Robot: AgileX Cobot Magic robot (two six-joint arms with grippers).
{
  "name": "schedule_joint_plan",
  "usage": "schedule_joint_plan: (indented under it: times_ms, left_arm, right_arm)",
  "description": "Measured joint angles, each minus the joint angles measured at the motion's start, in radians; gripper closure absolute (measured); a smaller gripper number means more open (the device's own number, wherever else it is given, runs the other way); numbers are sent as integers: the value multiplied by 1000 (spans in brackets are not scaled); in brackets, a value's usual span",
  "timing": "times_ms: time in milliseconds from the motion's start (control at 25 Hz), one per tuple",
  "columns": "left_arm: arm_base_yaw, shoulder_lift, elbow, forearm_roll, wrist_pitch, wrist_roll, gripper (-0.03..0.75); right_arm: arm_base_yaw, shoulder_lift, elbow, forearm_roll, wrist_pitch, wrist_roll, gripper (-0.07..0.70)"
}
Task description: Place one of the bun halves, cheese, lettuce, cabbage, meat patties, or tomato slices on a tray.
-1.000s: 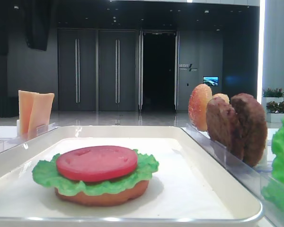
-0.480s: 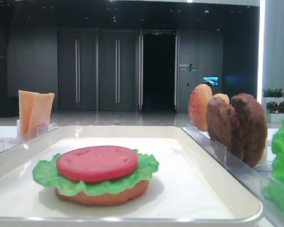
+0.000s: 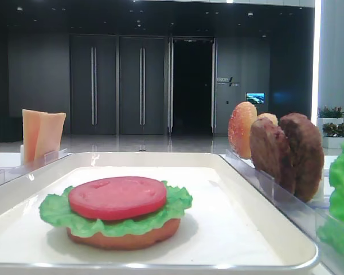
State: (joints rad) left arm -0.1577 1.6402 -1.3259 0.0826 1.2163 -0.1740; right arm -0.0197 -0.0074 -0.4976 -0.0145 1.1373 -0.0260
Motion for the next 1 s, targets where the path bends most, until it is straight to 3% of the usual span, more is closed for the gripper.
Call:
schedule_joint_plan:
  times_ms: [440,800,1000]
  left_arm:
    - [108,0,0,82,0,51,252]
    - [111,-15,0,95,0,61,252]
    - [111,-113,31,94,0,61,252]
  right_arm:
    - [0,0,0,0,0,0,170]
    - [0,0,0,0,0,0,170]
    - [0,0,0,0,0,0,170]
